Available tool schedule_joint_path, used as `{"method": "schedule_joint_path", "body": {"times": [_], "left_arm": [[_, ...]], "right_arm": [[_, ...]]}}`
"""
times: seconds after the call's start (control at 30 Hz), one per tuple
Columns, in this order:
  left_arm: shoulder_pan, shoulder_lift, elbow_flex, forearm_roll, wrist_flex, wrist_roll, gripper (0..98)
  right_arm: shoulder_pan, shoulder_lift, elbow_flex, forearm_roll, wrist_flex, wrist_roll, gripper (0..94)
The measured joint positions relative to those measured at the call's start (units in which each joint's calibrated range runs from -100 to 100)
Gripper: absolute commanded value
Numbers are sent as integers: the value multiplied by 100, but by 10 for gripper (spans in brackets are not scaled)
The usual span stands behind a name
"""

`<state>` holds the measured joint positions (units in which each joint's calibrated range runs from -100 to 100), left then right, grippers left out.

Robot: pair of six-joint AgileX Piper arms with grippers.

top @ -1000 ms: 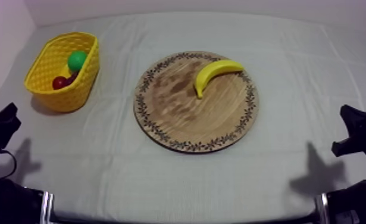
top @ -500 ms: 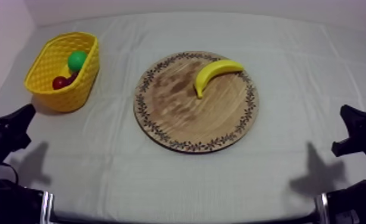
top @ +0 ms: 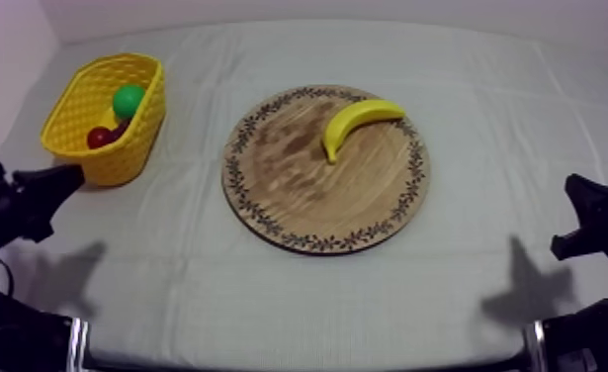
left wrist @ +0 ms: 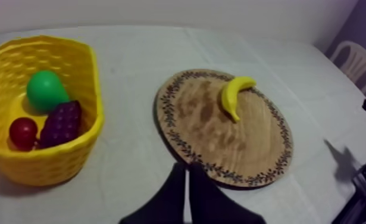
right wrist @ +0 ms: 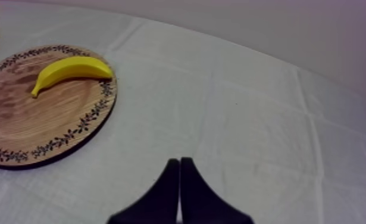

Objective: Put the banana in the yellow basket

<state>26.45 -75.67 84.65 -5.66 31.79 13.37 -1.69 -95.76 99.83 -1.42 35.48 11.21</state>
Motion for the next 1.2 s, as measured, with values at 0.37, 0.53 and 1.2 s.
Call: {"method": "schedule_joint_path", "body": {"times": [0.37, 0.53, 1.2], "left_arm": [[273, 2933, -2675, -57, 1544, 387, 0], [338, 4136, -3963, 229, 2260, -9, 0], [433, 8401, -9153, 687, 5085, -1398, 0]], "right_arm": [[0, 0, 0, 0, 0, 0, 2], [0, 0, 0, 0, 0, 0, 2], [0, 0, 0, 0, 0, 1, 2]]}}
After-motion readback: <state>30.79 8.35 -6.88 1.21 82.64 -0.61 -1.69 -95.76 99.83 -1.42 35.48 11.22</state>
